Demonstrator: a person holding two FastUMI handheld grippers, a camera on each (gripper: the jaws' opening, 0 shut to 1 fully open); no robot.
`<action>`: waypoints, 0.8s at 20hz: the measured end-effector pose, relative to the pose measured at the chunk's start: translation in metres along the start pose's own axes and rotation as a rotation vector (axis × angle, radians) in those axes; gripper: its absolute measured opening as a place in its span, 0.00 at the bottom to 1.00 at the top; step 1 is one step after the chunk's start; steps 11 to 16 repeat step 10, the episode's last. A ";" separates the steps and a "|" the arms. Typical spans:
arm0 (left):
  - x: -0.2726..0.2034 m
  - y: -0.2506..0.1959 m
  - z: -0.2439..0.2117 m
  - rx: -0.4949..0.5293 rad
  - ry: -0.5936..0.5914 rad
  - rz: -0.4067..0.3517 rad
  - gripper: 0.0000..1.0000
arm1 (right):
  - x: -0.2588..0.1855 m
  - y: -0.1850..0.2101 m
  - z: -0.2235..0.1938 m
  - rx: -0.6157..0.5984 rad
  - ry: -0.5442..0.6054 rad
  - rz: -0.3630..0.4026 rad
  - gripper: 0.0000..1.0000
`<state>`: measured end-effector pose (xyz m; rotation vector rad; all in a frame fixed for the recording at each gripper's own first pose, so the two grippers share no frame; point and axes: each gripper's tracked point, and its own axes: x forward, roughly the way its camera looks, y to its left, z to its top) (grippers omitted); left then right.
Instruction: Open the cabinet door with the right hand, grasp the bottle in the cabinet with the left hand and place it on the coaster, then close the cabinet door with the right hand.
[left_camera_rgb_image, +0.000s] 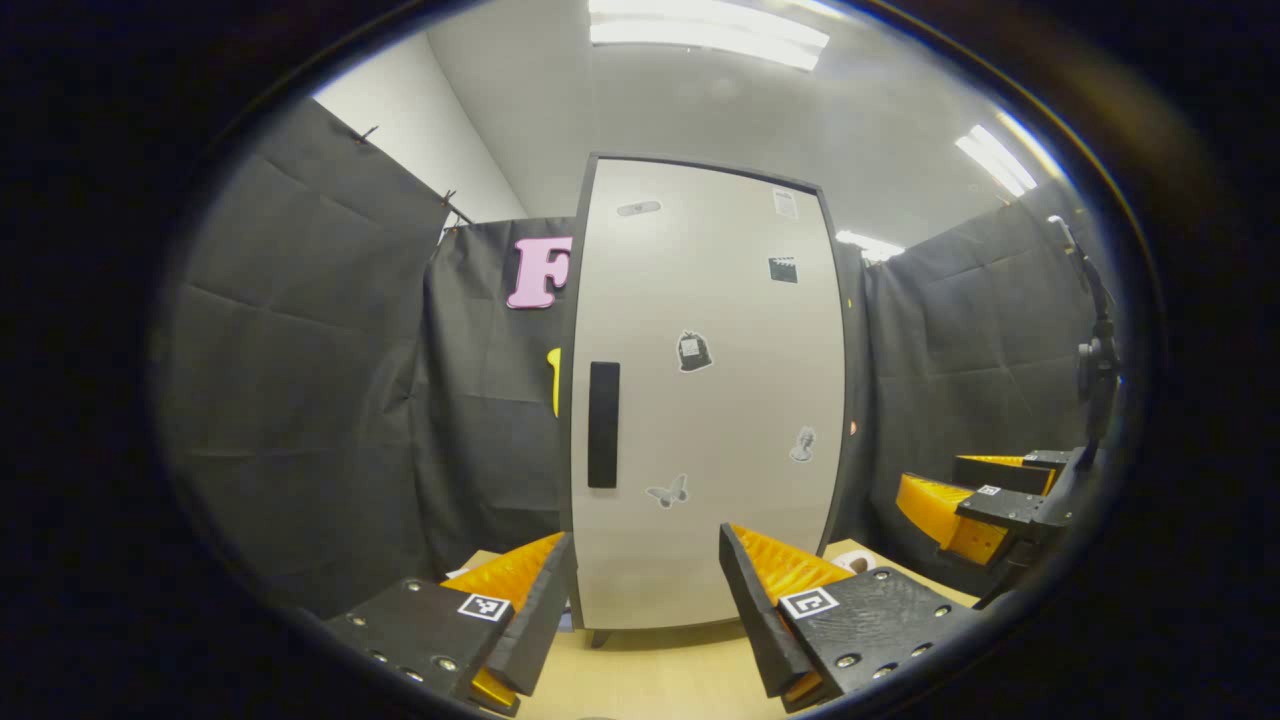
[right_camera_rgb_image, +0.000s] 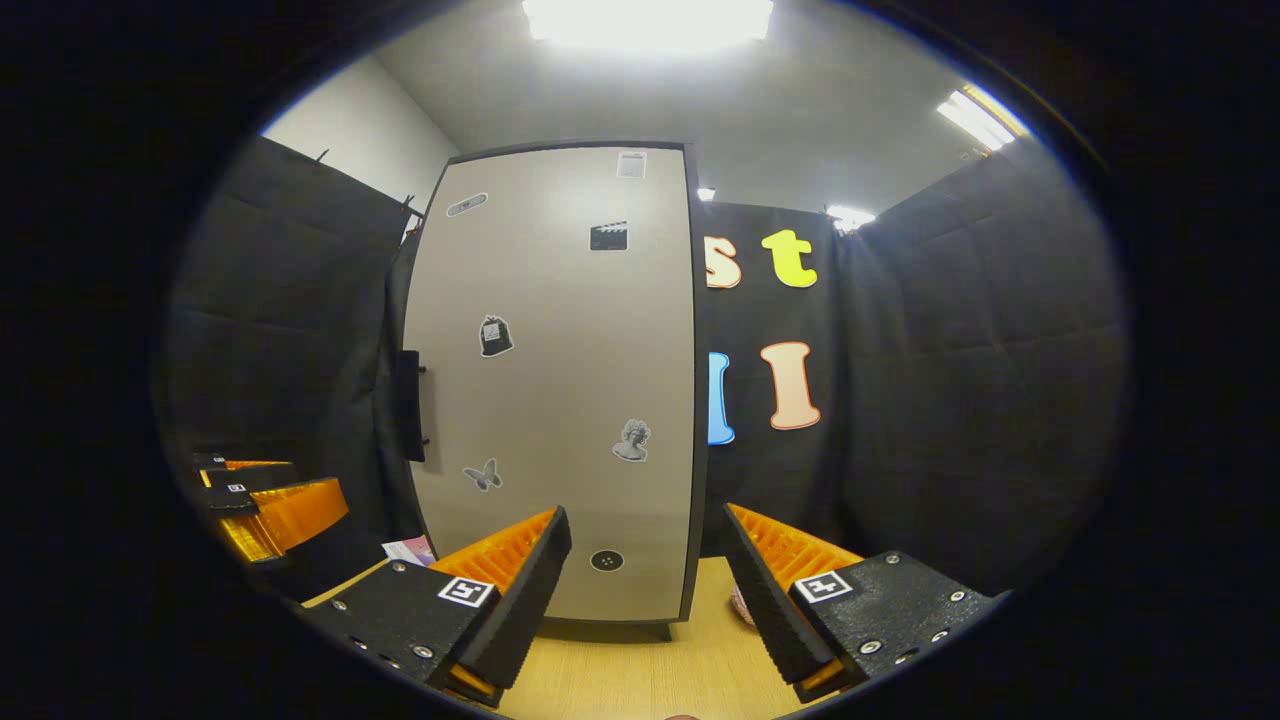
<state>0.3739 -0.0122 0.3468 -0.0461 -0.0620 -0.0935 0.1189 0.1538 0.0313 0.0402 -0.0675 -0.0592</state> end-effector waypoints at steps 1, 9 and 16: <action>0.000 0.000 0.000 0.000 -0.001 0.000 0.82 | -0.001 0.000 0.001 0.002 -0.002 0.000 0.93; 0.000 -0.001 0.001 0.012 -0.016 -0.007 0.86 | -0.002 -0.005 0.006 0.005 -0.016 -0.012 0.93; 0.000 -0.001 0.001 0.012 -0.017 -0.007 0.86 | -0.002 -0.005 0.006 0.004 -0.016 -0.011 0.93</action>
